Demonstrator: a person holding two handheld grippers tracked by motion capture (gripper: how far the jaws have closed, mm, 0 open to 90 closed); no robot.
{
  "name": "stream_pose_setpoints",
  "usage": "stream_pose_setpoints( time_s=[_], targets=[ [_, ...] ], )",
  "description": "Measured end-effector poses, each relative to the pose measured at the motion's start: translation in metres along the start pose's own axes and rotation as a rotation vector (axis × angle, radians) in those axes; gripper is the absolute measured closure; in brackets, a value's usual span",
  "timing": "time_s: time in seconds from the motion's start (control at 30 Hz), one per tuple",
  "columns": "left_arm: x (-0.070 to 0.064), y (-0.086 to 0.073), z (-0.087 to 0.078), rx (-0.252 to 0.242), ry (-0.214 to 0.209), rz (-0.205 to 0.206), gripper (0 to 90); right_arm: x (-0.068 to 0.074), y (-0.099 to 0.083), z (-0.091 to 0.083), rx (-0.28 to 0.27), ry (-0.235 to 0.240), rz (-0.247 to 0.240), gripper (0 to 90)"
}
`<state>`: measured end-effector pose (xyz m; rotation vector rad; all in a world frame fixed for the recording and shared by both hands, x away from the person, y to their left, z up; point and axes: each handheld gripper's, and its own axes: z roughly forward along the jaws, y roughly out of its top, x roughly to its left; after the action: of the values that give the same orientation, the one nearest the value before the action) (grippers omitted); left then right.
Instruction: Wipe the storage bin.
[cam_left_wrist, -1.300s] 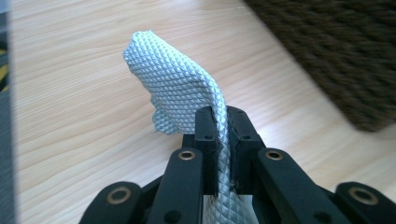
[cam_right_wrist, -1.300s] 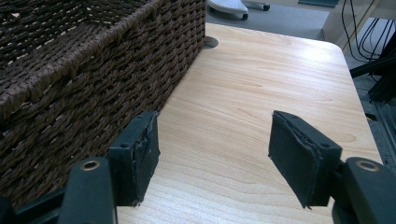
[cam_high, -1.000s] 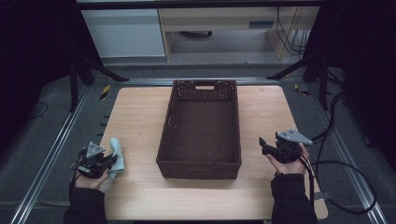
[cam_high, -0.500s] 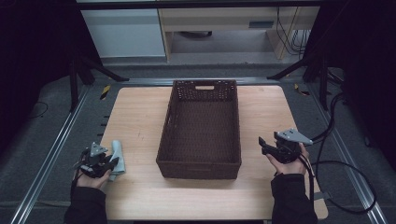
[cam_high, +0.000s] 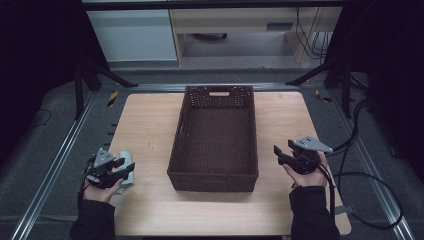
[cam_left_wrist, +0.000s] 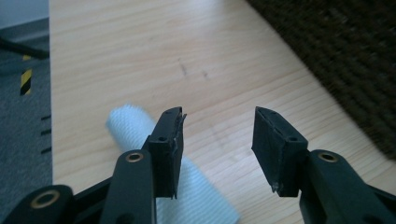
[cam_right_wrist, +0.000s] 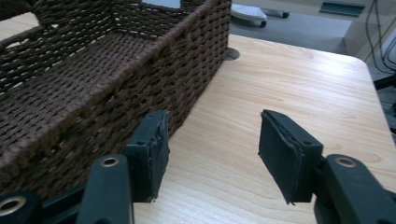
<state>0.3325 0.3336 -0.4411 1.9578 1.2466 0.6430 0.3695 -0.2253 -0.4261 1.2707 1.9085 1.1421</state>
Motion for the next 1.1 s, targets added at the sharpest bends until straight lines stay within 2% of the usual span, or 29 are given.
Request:
stream_pose_setpoints(
  time_s=[0.27, 0.4, 0.57, 0.7, 0.8, 0.87, 1.1],
  targets=[
    [-0.018, 0.031, -0.002, -0.072, -0.052, 0.012, 46.0, 0.003, 0.011, -0.006, -0.026, 0.048, -0.007, 47.3],
    [-0.031, 0.049, 0.0, -0.096, -0.062, 0.041, 42.4, 0.009, 0.017, -0.01, -0.039, 0.067, -0.017, 49.0],
    [-0.048, 0.066, 0.004, -0.136, -0.096, 0.041, 42.0, 0.019, 0.021, -0.011, -0.053, 0.1, -0.021, 50.8],
    [-0.059, 0.071, 0.01, -0.153, -0.136, 0.017, 42.2, 0.028, 0.023, -0.01, -0.058, 0.148, -0.023, 54.8],
    [-0.066, 0.07, 0.016, -0.147, -0.152, 0.018, 42.2, 0.035, 0.023, -0.005, -0.046, 0.178, -0.023, 58.2],
    [-0.068, 0.069, 0.019, -0.136, -0.154, 0.03, 42.5, 0.039, 0.022, -0.001, -0.036, 0.193, -0.018, 59.9],
    [-0.073, 0.063, 0.026, -0.115, -0.192, 0.062, 40.9, 0.042, 0.018, 0.007, -0.016, 0.202, -0.002, 62.8]
  ],
)
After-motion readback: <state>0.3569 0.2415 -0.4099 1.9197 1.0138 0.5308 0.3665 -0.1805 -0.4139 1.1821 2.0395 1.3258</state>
